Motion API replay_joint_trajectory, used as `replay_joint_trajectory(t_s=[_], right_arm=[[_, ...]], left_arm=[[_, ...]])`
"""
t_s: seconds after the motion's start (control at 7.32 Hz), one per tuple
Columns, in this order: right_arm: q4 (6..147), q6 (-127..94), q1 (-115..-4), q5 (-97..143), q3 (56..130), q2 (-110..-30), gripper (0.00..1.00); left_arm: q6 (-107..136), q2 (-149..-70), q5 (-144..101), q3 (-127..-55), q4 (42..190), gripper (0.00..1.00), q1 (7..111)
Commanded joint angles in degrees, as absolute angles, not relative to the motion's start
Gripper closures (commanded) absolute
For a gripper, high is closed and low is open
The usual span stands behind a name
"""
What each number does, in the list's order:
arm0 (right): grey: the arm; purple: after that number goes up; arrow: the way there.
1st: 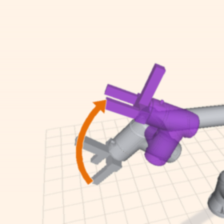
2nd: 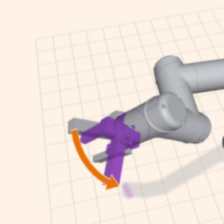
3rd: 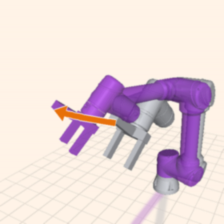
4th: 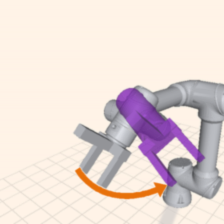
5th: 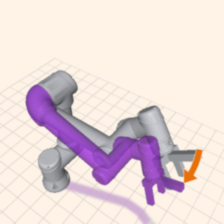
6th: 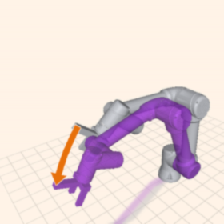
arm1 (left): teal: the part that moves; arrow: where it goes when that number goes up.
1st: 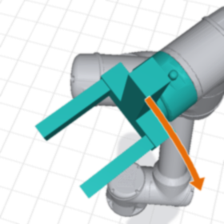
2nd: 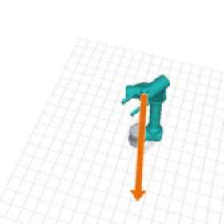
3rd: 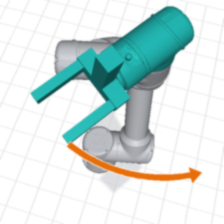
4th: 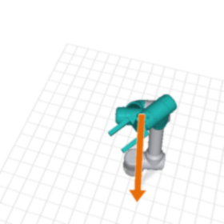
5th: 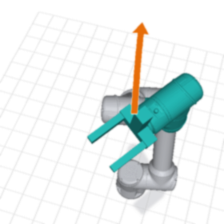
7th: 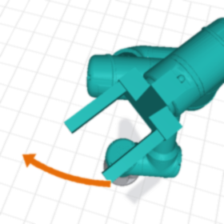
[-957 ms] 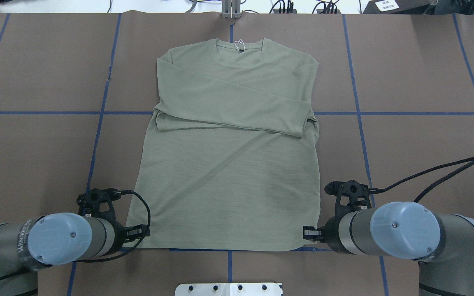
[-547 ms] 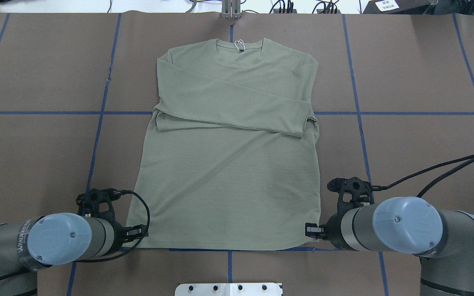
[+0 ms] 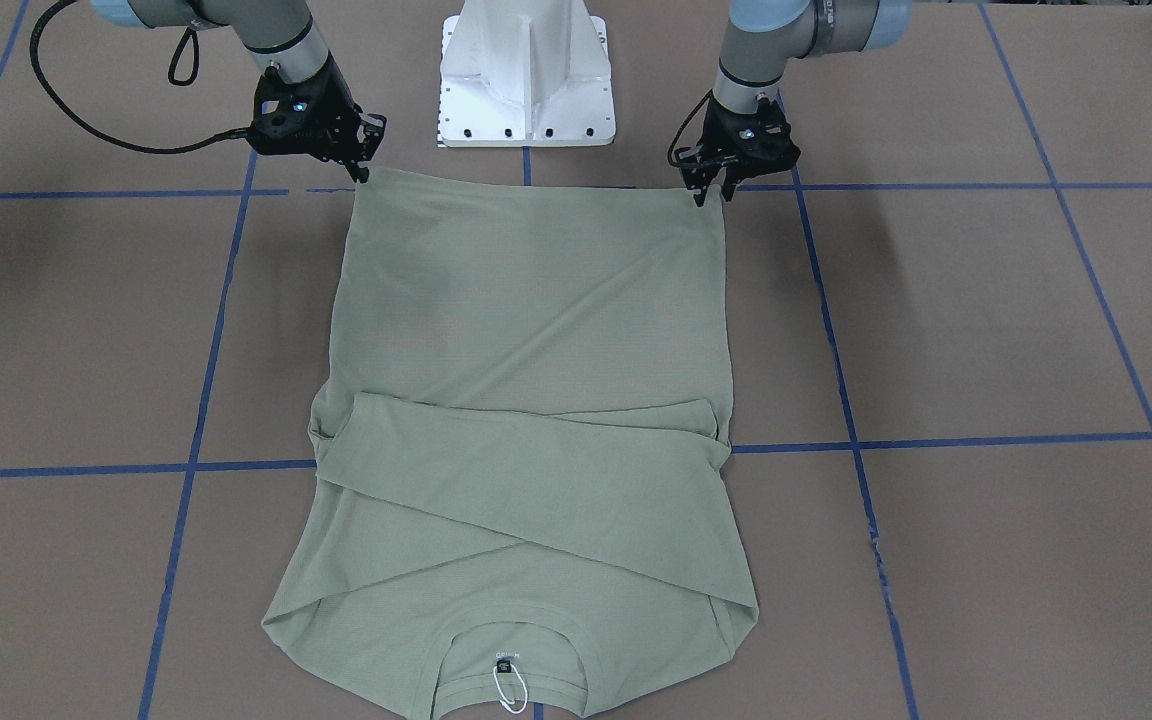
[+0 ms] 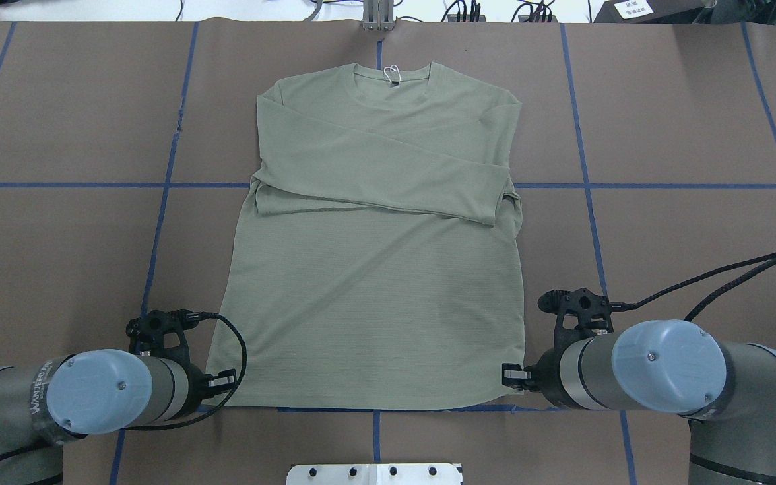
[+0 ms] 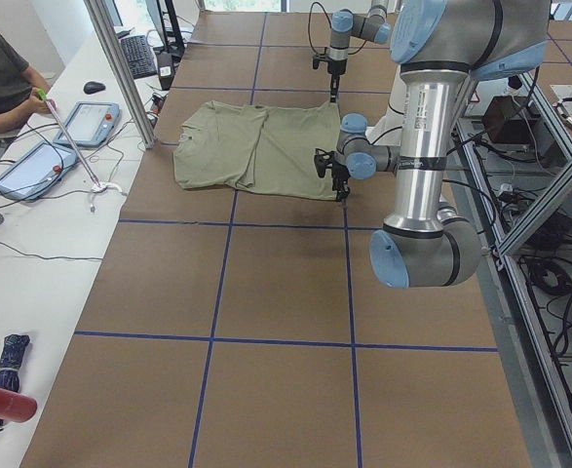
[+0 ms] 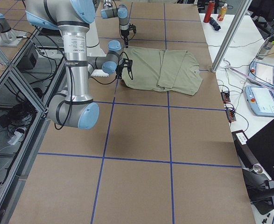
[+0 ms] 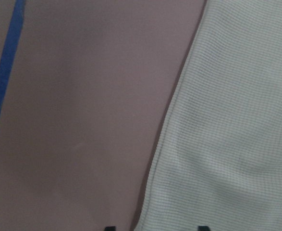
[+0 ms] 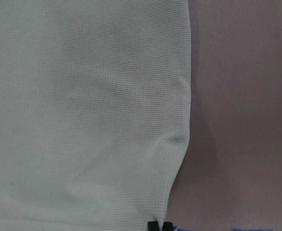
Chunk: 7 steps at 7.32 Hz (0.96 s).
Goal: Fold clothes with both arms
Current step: 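Lower both grippers and grasp the two hem corners nearest the robot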
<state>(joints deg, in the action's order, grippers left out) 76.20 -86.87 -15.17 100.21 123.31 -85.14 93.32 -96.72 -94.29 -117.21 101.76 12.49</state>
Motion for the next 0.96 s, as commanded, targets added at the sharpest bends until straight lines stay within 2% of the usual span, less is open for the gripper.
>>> replay_joint_trajectory(t_s=[0.0,0.41,0.82], right_arm=[[76.2,-86.8,-15.5,100.5,123.3,-85.1,1.0],[76.2,-86.8,-16.5,102.0,123.9,-85.4,1.0],[76.3,-86.7,-17.9,107.1,132.6,-92.1,1.0]], left_arm=[[93.3,-96.7,-94.3,-117.4,101.7,1.0,12.6],[93.3,-96.2,-94.9,-121.6,100.1,1.0,13.0],[93.5,-96.3,-96.4,-133.9,86.4,1.0,11.9]])
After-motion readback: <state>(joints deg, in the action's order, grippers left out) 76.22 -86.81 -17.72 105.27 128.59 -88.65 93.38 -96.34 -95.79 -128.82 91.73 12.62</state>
